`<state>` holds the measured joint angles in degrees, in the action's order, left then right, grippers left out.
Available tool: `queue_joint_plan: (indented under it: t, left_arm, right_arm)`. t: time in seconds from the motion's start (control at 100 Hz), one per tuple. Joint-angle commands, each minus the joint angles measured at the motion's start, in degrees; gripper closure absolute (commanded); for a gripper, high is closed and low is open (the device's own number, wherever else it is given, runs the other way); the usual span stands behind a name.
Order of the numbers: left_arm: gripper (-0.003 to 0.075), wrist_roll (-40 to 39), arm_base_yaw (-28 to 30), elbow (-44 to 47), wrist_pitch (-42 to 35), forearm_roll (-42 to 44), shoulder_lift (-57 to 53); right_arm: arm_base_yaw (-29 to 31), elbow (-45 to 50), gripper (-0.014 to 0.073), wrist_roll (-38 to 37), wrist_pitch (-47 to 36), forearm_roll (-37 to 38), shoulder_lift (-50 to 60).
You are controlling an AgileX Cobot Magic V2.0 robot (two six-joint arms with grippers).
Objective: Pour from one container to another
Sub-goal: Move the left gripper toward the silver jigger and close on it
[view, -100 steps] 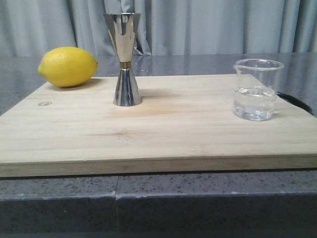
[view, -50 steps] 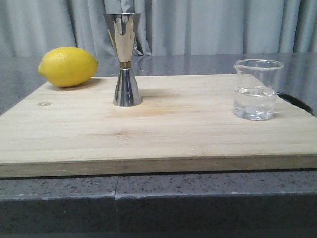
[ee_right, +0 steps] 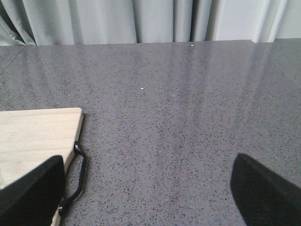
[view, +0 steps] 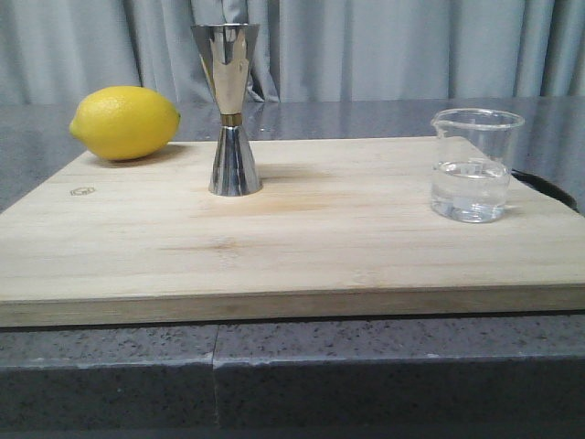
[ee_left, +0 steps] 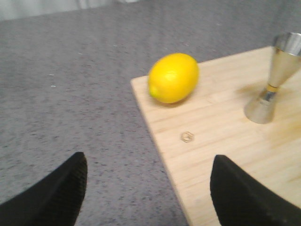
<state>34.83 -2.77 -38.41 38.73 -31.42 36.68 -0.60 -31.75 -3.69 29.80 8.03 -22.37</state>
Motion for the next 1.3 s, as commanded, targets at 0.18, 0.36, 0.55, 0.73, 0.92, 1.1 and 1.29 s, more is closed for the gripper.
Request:
queue_joint_plan:
  t: [0.18, 0.36, 0.55, 0.73, 0.92, 1.1, 1.29]
  left_arm:
    - [0.0209, 33.19, 0.3, -2.21, 4.45, -29.72, 12.11]
    - [0.0209, 52.55, 0.3, -2.21, 9.45, -42.71, 20.72]
    - [0.0209, 67.46, 0.3, -2.21, 15.88, -53.52, 30.13]
    - [0.0209, 78.9, 0.3, -2.21, 23.11, -61.71, 39.22]
    - [0.0209, 89.12, 0.3, -2.43, 30.92, -67.0, 46.49]
    - [0.0209, 94.2, 0.3, -2.43, 33.92, -71.89, 51.47]
    - [0.0209, 96.68, -1.81, -3.03, 33.92, -74.52, 54.27]
  right_arm:
    - [0.15, -2.04, -0.0032, 0.5, -3.91, 0.31, -0.99]
    - [0.15, -2.04, -0.0032, 0.5, -3.91, 0.31, -0.99]
    - [0.15, -2.04, -0.0032, 0.6, -3.91, 0.31, -0.99]
    - [0.15, -2.04, -0.0032, 0.6, -3.91, 0.31, -0.99]
    - [0.15, -2.04, -0.0032, 0.6, -3.91, 0.31, -0.99]
    - [0.15, -2.04, -0.0032, 0.6, -3.91, 0.31, -0.99]
    - [0.15, -2.04, -0.0032, 0.6, -3.91, 0.31, -0.99]
